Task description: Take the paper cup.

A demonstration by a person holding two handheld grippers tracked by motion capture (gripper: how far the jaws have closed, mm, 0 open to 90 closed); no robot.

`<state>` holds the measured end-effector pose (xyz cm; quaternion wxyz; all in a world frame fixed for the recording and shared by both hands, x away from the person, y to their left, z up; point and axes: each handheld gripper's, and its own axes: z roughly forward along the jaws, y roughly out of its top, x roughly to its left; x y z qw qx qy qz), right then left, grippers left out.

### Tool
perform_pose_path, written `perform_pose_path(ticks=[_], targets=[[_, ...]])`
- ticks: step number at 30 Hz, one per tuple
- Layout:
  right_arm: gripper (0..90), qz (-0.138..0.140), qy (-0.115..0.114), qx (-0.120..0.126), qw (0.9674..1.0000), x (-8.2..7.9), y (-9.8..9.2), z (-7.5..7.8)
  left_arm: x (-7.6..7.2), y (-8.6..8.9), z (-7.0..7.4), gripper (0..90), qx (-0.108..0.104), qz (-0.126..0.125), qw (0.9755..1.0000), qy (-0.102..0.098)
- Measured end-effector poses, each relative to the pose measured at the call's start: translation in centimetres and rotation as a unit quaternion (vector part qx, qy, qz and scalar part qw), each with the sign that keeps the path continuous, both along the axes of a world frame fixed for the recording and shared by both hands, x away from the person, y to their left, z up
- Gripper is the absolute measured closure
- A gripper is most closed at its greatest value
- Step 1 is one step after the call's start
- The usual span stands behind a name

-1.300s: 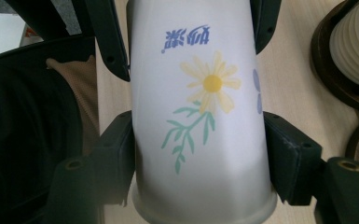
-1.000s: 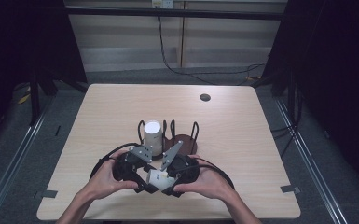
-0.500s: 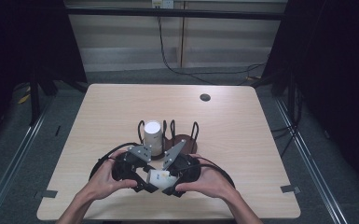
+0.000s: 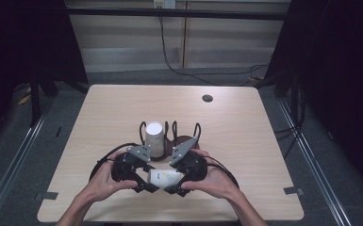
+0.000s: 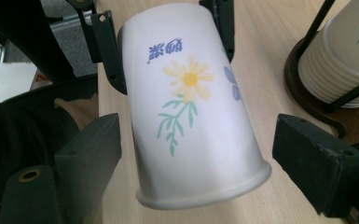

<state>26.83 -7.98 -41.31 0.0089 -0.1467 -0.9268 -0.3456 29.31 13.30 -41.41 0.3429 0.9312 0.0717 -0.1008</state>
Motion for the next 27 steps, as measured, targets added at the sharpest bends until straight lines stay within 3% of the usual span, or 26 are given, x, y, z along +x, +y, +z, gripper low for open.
perform_pose_path(ticks=[13, 16, 21, 27], targets=[[15.0, -0.021, 0.017, 0.041, 0.9988, 0.4, -1.2, 0.3, 0.0, 0.3, 0.1, 36.9, -0.012, 0.015, 0.9998, -0.009], [15.0, -0.025, 0.018, 0.052, 0.9982, 0.4, -1.4, 0.4, 0.0, 0.5, 0.1, 36.9, -0.019, 0.02, 0.9996, -0.006], [14.9, -0.031, 0.015, 0.049, 0.9982, 0.4, -1.7, 0.3, 0.1, 0.7, 0.3, 36.9, -0.024, 0.021, 0.9995, -0.005], [14.9, -0.045, 0.012, 0.07, 0.9965, 0.5, -2.5, 0.7, 0.3, 1.1, 1.0, 36.9, -0.036, 0.023, 0.999, -0.016]])
